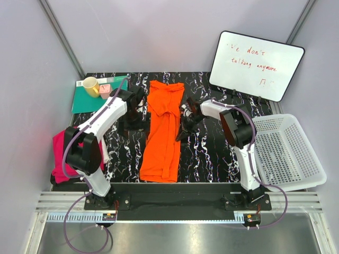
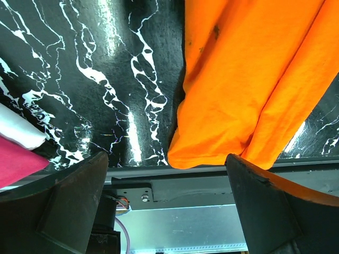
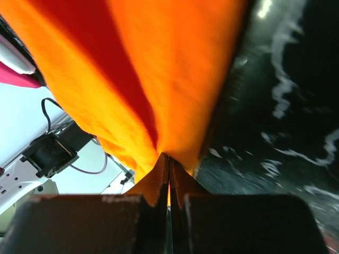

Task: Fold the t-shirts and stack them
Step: Rotate the tshirt 90 degrees

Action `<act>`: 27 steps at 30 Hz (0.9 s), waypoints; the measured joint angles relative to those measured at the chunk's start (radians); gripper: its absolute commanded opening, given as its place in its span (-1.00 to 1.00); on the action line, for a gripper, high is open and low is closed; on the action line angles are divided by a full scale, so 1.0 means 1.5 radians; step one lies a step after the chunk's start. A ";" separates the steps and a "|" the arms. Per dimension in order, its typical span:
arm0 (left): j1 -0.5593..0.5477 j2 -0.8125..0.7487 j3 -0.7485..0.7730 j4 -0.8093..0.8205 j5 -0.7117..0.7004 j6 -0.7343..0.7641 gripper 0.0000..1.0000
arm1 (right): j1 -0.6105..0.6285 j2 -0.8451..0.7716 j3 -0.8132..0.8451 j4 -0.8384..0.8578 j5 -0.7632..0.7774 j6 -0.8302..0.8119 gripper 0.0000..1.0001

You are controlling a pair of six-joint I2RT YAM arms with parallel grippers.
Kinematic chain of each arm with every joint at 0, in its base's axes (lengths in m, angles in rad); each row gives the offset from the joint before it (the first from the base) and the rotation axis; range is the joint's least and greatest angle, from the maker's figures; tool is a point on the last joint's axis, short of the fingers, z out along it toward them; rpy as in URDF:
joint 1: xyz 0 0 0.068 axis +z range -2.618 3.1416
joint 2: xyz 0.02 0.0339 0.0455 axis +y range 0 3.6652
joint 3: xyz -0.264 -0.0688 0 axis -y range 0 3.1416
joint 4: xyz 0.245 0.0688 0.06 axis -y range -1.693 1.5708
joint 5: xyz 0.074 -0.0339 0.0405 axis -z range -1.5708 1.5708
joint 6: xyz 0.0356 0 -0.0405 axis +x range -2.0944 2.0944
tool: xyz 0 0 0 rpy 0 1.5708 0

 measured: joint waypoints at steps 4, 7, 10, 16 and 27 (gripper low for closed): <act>0.003 0.000 -0.001 0.000 0.000 0.003 0.98 | 0.007 0.010 0.021 0.002 0.000 0.001 -1.00; 0.004 0.000 -0.003 0.000 0.000 0.003 0.98 | 0.011 0.015 0.025 0.002 -0.001 0.002 -1.00; 0.004 0.000 -0.008 0.000 -0.001 0.005 0.98 | 0.013 0.017 0.026 0.001 -0.002 0.005 -1.00; 0.005 0.000 -0.008 0.000 -0.001 0.009 0.98 | 0.013 0.018 0.026 0.001 -0.006 0.005 -1.00; 0.007 0.001 -0.030 0.003 -0.002 0.019 0.98 | 0.030 0.041 0.085 -0.009 -0.006 0.012 -1.00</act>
